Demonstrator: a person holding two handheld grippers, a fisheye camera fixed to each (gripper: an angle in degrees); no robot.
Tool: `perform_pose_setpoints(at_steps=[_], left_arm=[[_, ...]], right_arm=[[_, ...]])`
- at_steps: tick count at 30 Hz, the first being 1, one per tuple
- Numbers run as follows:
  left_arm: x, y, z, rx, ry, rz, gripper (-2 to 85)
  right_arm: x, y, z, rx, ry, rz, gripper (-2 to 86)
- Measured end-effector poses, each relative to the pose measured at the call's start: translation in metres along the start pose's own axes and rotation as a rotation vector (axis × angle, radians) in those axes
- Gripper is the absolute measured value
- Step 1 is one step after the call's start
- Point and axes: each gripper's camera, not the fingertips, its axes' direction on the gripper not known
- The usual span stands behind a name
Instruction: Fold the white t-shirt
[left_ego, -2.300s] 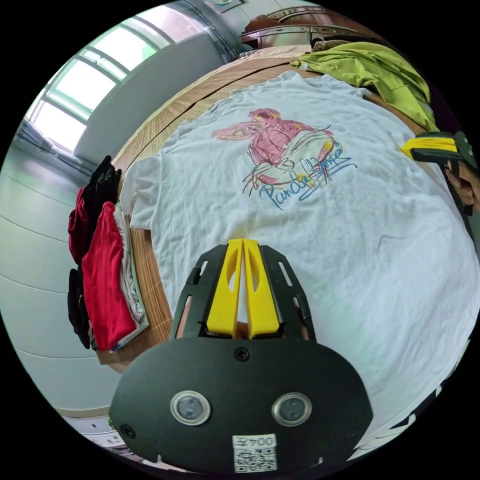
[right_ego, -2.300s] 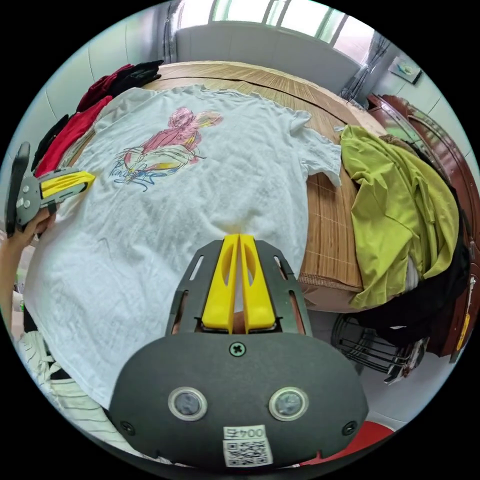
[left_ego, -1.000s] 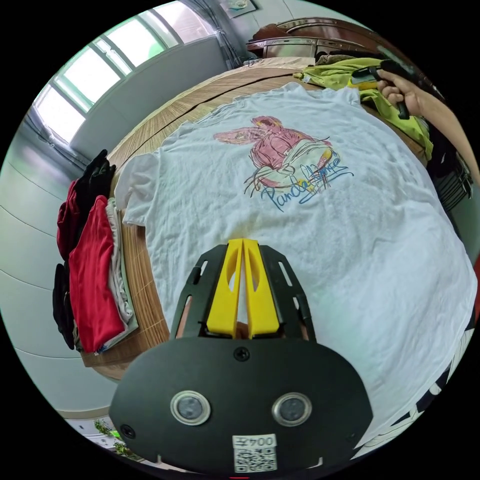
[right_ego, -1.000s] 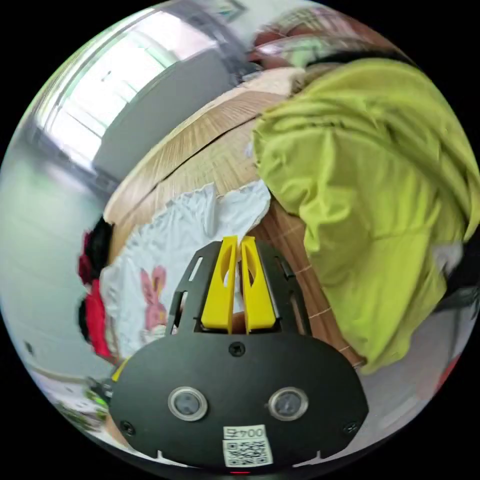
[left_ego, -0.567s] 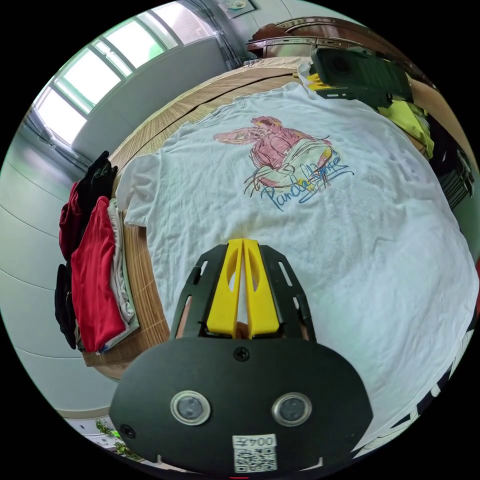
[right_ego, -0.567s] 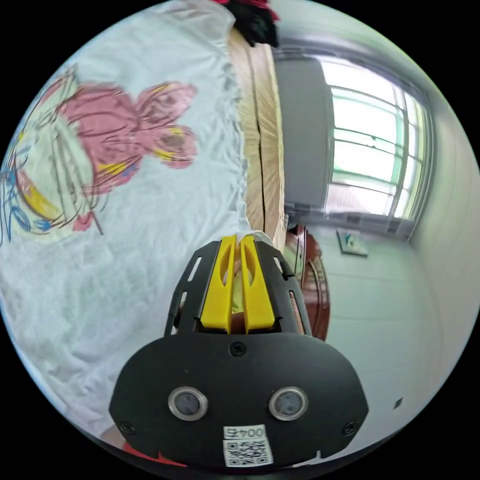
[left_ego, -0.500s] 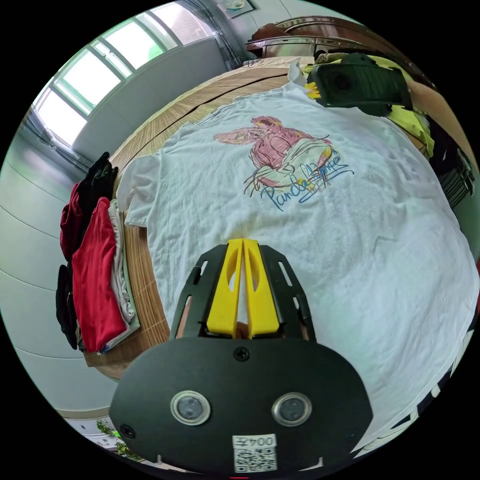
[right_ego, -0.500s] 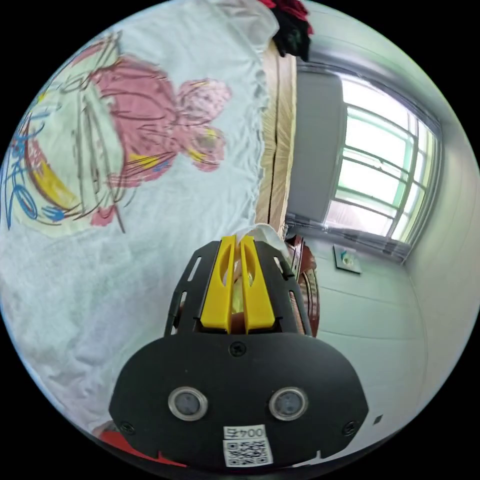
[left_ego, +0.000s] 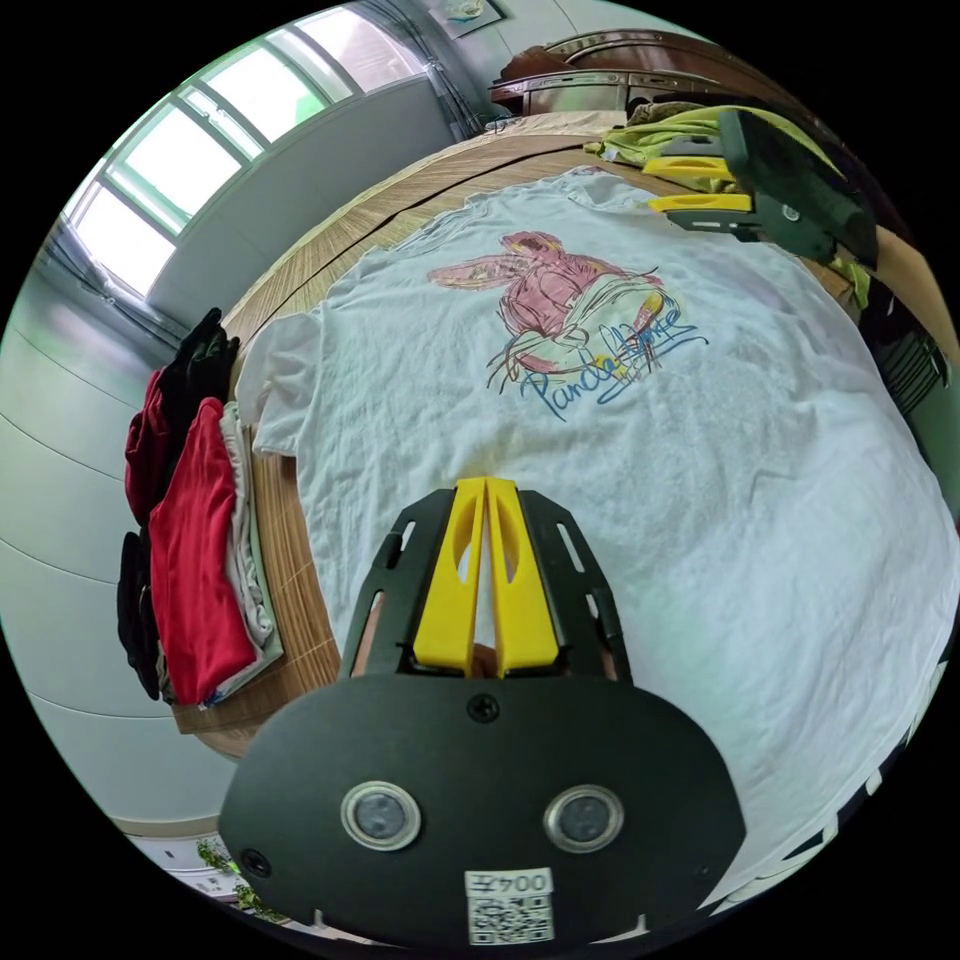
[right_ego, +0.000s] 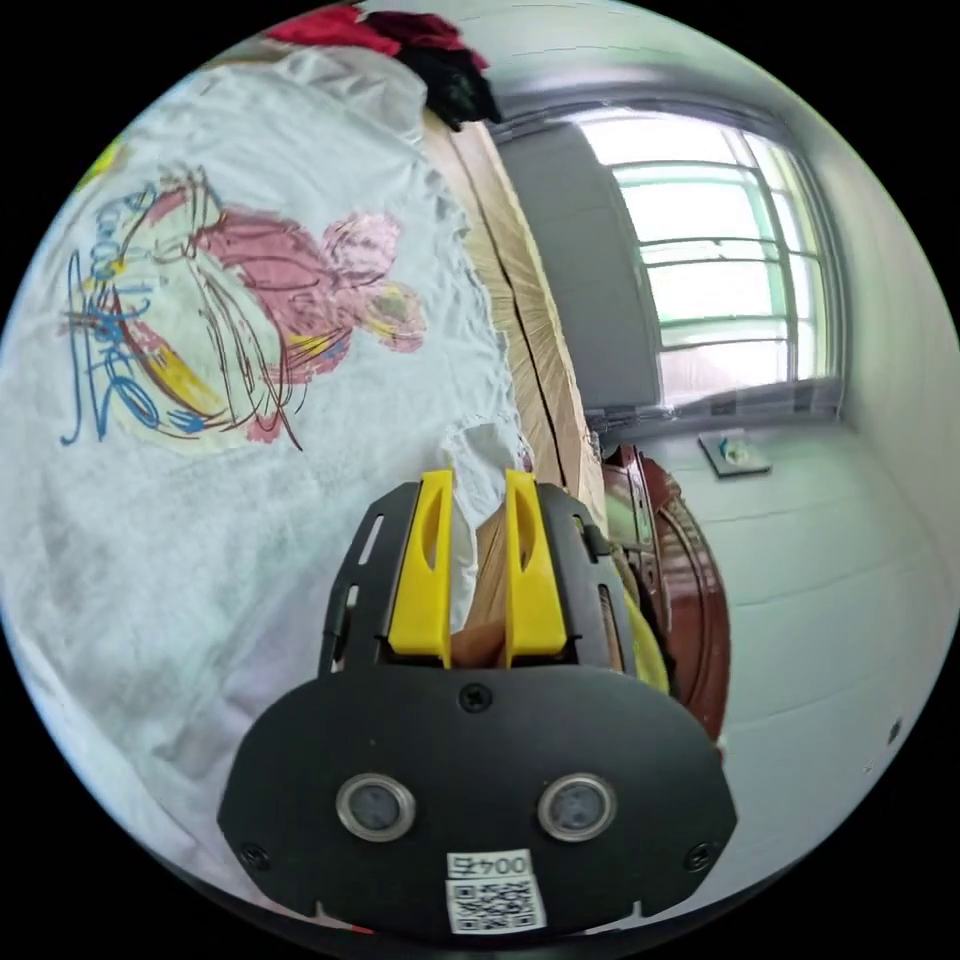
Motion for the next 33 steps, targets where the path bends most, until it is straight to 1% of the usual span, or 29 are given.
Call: perform_pose_setpoints(at_steps=[2,3,5,6,7,8,9,10,11,13,15,17,18,19,20,21,22,23,26,27,28,30,31,33], left_arm=[[-0.003,-0.005,0.003,0.000,-0.001,0.000,0.3],[-0.005,-0.008,0.006,0.000,0.001,-0.001,0.4],[-0.010,-0.013,0.009,0.000,0.008,-0.004,0.4],[-0.014,-0.016,0.012,0.000,0.016,-0.007,0.4],[-0.016,-0.018,0.013,0.000,0.021,-0.009,0.4],[-0.020,-0.022,0.016,-0.001,0.035,-0.015,0.4],[-0.025,-0.025,0.019,-0.001,0.051,-0.022,0.5],[-0.028,-0.027,0.021,-0.001,0.059,-0.026,0.5],[-0.033,-0.031,0.024,-0.001,0.076,-0.033,0.5],[-0.041,-0.037,0.028,-0.001,0.097,-0.038,0.6],[-0.051,-0.047,0.033,-0.001,0.124,-0.033,0.9],[-0.064,-0.058,0.036,-0.024,0.164,-0.023,1.1],[-0.077,-0.070,0.037,-0.046,0.211,-0.041,1.3],[-0.086,-0.077,0.036,-0.038,0.227,-0.067,1.4],[-0.103,-0.092,0.031,0.010,0.259,-0.115,1.7],[-0.117,-0.112,0.027,0.056,0.305,-0.135,2.1],[-0.123,-0.125,0.026,0.072,0.328,-0.133,2.3],[-0.130,-0.155,0.025,0.095,0.365,-0.114,2.9],[-0.129,-0.245,0.032,0.127,0.428,-0.010,6.1],[-0.122,-0.284,0.038,0.128,0.421,0.052,7.5],[-0.117,-0.304,0.043,0.125,0.412,0.084,8.2],[-0.095,-0.382,0.067,0.073,0.404,0.216,9.9],[-0.090,-0.399,0.074,0.056,0.408,0.240,10.1],[-0.071,-0.463,0.103,0.016,0.414,0.314,10.4]], right_arm=[[0.028,0.024,-0.004,-0.021,-0.077,0.161,7.1],[0.036,0.031,-0.003,-0.034,-0.107,0.208,6.6],[0.071,0.065,0.009,-0.101,-0.274,0.393,4.9],[0.080,0.075,0.016,-0.124,-0.333,0.440,4.8],[0.097,0.095,0.032,-0.170,-0.443,0.524,4.6],[0.112,0.116,0.052,-0.228,-0.509,0.595,4.8],[0.118,0.126,0.062,-0.263,-0.529,0.618,4.9],[0.136,0.148,0.072,-0.227,-0.571,0.687,5.2],[0.155,0.164,0.082,-0.241,-0.634,0.739,5.2],[0.185,0.182,0.091,-0.266,-0.693,0.807,5.0],[0.218,0.201,0.088,-0.228,-0.738,0.894,4.9],[0.263,0.226,0.086,-0.177,-0.812,1.051,4.0],[0.274,0.233,0.087,-0.169,-0.821,1.098,3.7],[0.295,0.246,0.092,-0.159,-0.840,1.197,3.2],[0.315,0.258,0.100,-0.153,-0.862,1.298,2.7],[0.325,0.265,0.105,-0.149,-0.871,1.350,2.3],[0.342,0.277,0.116,-0.141,-0.890,1.454,1.6],[0.356,0.289,0.128,-0.137,-0.904,1.553,0.9],[0.379,0.309,0.162,-0.142,-0.924,1.726,-0.2],[0.382,0.312,0.168,-0.144,-0.929,1.746,-0.3],[0.387,0.317,0.181,-0.148,-0.937,1.774,-0.5],[0.391,0.327,0.196,-0.151,-0.937,1.816,-0.6],[0.393,0.336,0.203,-0.148,-0.947,1.863,-0.6],[0.401,0.347,0.212,-0.120,-1.006,1.931,-0.7]])
